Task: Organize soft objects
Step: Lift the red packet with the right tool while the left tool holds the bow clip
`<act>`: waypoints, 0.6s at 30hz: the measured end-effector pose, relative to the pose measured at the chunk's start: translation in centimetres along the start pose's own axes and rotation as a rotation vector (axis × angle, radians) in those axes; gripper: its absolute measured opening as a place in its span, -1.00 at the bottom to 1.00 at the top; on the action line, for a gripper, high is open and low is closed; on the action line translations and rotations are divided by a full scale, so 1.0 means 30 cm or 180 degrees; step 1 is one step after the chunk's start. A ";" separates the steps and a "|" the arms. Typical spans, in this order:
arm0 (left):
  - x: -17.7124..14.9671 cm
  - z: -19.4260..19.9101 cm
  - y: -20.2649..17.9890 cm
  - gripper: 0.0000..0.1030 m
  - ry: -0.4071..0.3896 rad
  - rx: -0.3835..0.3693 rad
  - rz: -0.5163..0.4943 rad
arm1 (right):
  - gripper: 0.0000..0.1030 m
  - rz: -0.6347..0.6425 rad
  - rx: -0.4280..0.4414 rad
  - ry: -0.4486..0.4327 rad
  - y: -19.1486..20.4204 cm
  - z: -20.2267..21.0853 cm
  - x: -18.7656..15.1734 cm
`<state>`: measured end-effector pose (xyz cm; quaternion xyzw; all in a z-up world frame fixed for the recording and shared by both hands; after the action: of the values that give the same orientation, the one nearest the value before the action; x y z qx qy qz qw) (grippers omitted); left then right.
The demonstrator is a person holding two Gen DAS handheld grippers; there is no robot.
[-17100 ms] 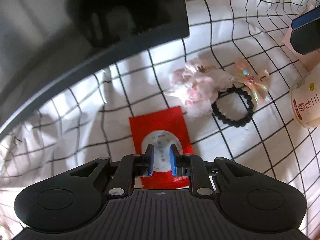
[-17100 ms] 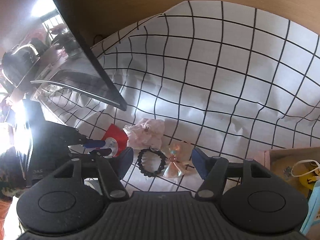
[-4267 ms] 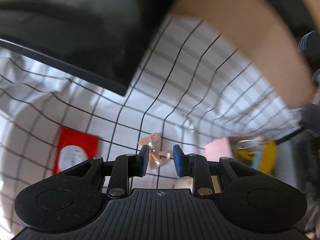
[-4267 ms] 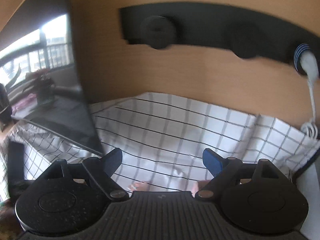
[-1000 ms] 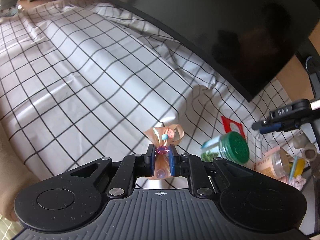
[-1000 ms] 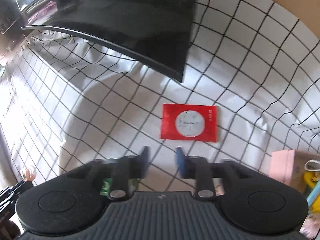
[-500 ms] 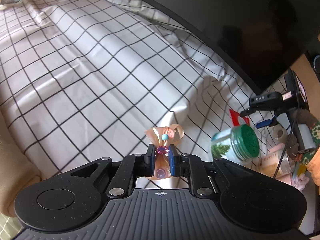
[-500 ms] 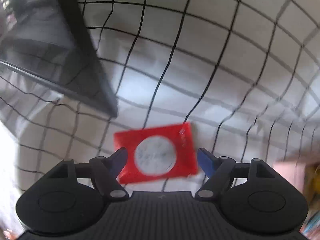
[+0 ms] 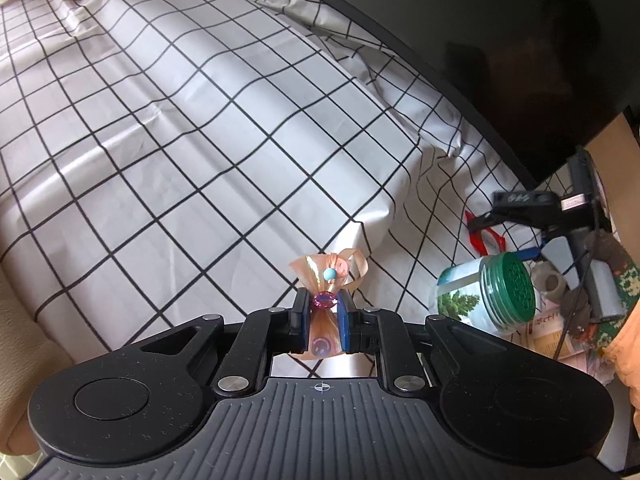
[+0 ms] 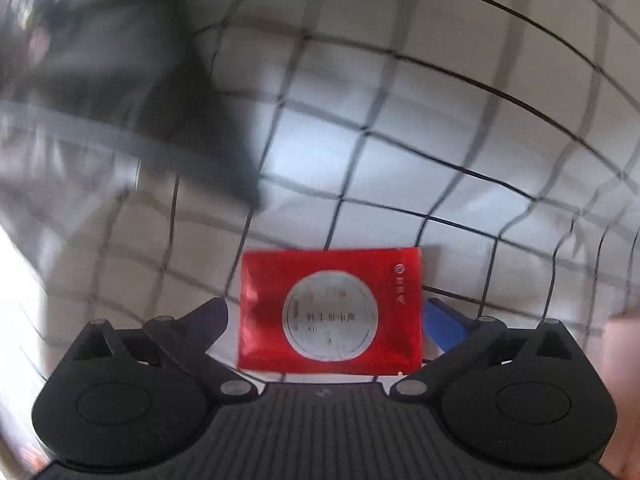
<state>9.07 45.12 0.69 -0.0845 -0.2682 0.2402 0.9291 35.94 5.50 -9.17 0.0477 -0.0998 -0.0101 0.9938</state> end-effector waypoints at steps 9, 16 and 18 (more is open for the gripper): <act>-0.001 -0.012 0.010 -0.68 0.0028 0.0009 0.0029 | 0.88 0.0031 0.0056 0.0042 0.011 0.024 -0.008; 0.013 0.015 -0.019 -0.68 -0.0033 -0.0008 -0.0006 | 0.66 0.0083 0.0294 0.0043 0.007 0.143 -0.049; 0.017 0.025 -0.035 -0.68 -0.0049 -0.0027 -0.0039 | 0.46 0.0127 0.0347 -0.0002 0.000 0.192 -0.064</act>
<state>9.47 44.48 1.84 -0.0849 -0.2769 0.2340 0.9281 32.90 5.04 -3.93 0.0997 -0.1014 0.0152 0.9897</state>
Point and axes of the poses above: each gripper's, at about its wrist camera, not at the fingertips, and z roughly against the way its jaws point, y to its left, x to its top, the point moved 3 cm from there along -z, roughly the way its jaws point, and after that the axes turned 12 degrees about x, right-handed, at the moved point
